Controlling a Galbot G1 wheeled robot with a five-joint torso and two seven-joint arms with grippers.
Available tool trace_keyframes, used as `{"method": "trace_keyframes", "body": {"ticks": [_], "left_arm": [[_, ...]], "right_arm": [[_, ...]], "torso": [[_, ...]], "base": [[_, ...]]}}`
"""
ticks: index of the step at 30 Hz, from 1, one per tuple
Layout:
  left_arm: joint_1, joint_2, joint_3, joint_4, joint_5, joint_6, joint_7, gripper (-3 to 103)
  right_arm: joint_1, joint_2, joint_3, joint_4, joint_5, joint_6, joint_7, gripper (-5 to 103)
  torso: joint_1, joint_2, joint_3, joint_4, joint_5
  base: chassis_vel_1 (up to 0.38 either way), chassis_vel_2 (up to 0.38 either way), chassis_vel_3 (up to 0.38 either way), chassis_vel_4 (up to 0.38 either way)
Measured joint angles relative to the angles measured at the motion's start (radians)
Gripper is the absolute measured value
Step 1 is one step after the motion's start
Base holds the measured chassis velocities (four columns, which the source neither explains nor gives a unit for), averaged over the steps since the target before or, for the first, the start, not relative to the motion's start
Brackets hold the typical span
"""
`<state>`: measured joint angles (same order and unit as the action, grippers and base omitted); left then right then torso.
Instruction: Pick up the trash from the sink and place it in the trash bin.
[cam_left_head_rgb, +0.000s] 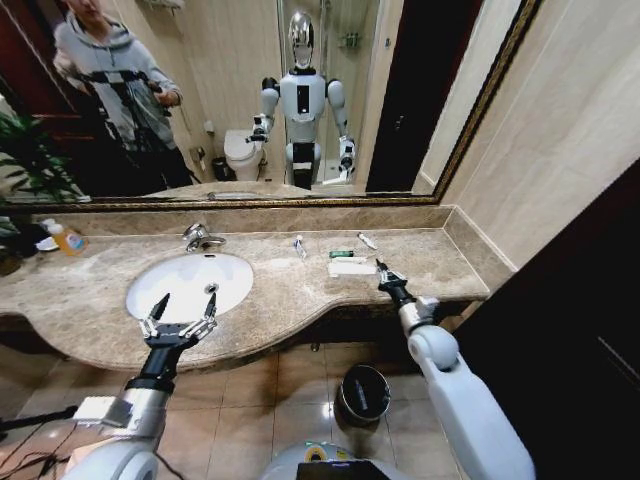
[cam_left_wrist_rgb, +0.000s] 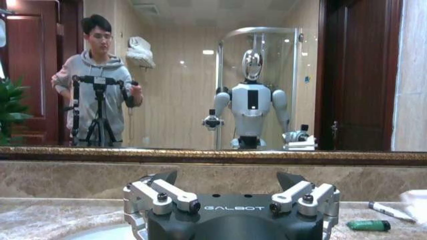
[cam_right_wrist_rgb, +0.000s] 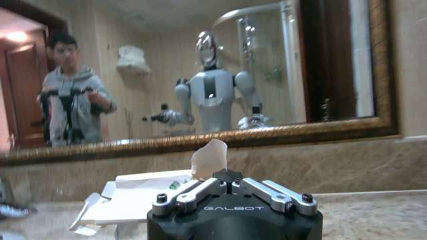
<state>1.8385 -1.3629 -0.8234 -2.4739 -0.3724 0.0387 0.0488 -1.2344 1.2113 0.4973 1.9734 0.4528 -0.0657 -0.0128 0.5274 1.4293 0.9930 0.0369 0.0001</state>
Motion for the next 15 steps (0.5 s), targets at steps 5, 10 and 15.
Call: {"method": "trace_keyframes", "body": {"ticks": [5,10,15], "left_arm": [[0.000,0.000,0.000,0.000,0.000,0.000,0.000,100],[0.000,0.000,0.000,0.000,0.000,0.000,0.000,100],[0.000,0.000,0.000,0.000,0.000,0.000,0.000,100]], "right_arm": [[-0.158,0.004,0.129,0.099,0.052,0.024,-0.027,0],[-0.280,0.036,0.220,0.086,0.049,0.118,-0.045,0],[-0.387,0.078,0.280,0.034,0.040,0.220,-0.050,0]], "torso": [[0.000,0.000,0.000,-0.0002,-0.0002],[0.000,0.000,0.000,-0.0001,0.0000],[0.000,0.000,0.000,-0.0002,0.0000]], "base": [[0.000,0.000,0.000,0.000],[0.000,0.000,0.000,0.000],[0.000,0.000,0.000,0.000]]}}
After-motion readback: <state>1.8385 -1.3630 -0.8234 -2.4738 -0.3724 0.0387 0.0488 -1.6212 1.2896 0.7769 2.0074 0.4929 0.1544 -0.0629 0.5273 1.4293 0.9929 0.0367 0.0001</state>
